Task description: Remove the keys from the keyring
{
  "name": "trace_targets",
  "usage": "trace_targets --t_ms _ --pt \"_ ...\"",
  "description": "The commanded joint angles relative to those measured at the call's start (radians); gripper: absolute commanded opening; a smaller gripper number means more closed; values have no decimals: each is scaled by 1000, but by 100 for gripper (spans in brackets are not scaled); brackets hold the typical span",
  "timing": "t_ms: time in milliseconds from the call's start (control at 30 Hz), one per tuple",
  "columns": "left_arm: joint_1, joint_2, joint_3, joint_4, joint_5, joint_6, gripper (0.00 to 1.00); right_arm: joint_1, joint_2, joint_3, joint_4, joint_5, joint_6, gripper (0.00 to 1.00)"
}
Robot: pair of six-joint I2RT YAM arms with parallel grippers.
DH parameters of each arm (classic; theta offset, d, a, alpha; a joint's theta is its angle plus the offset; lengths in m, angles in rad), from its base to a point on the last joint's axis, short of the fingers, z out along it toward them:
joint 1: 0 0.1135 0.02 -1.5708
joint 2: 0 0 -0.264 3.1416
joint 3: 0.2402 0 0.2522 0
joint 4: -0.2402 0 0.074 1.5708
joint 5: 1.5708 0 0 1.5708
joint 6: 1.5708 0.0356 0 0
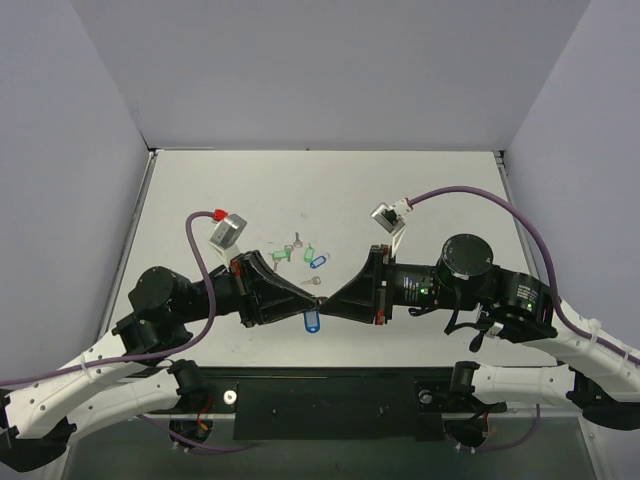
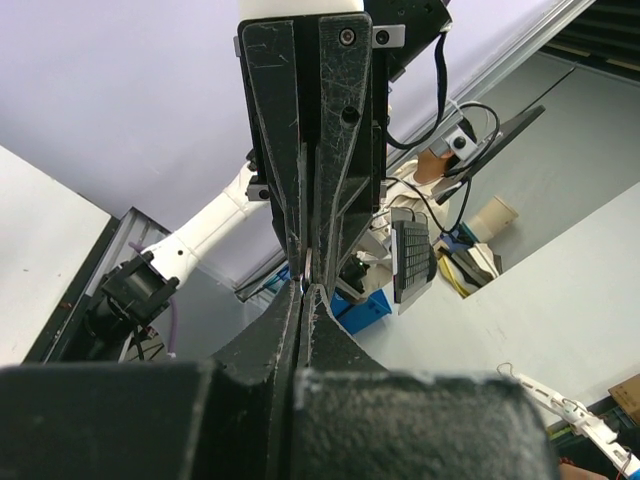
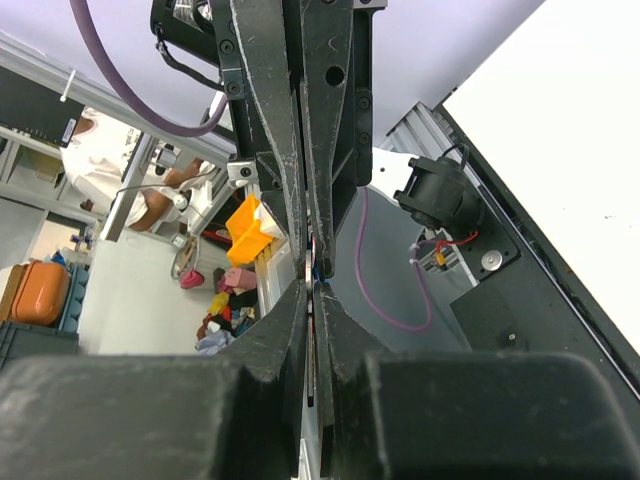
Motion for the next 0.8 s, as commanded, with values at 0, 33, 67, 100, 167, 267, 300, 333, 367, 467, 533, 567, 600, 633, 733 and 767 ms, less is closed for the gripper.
trace_targets --t_ms 0,33,67,100,167,267,300,333,367,467,533,567,600,633,733,767 --pt "-6 10 57 -30 78 36 0 -6 -9 33 50 -13 11 0" --pt "-6 14 68 -39 87 43 0 -7 -6 34 47 -16 10 0" --pt "-6 16 75 -64 93 55 0 -6 -5 39 37 -22 10 0" --pt "-6 20 87 -73 102 58 0 -6 -2 42 33 -25 8 0" --pt "-9 31 100 -119 116 76 0 -6 4 50 18 -34 5 0" --pt "-6 42 106 -130 145 86 0 -6 8 57 0 -48 0 0" --pt "-6 45 104 -130 148 86 0 -7 9 57 -3 -51 0 0" --pt "-6 46 106 -130 155 86 0 -7 9 59 -11 -54 -1 0" --pt "-6 46 104 -133 156 86 0 -6 11 59 -17 -57 -3 0" --pt "-6 42 104 -144 159 89 0 -6 11 64 -31 -66 -6 0" --pt "-6 43 107 -150 164 92 0 -6 9 68 -40 -70 -12 0" --pt "-6 45 109 -158 164 93 0 -7 8 68 -43 -70 -12 0" --pt "-6 46 112 -159 171 96 0 -6 9 68 -46 -71 -13 0" --pt "-6 46 112 -167 170 99 0 -6 9 71 -48 -73 -15 0" --pt "-6 46 120 -176 176 104 0 -7 11 77 -55 -80 -21 0" --pt "-6 46 121 -176 175 110 0 -6 12 79 -62 -89 -24 0"
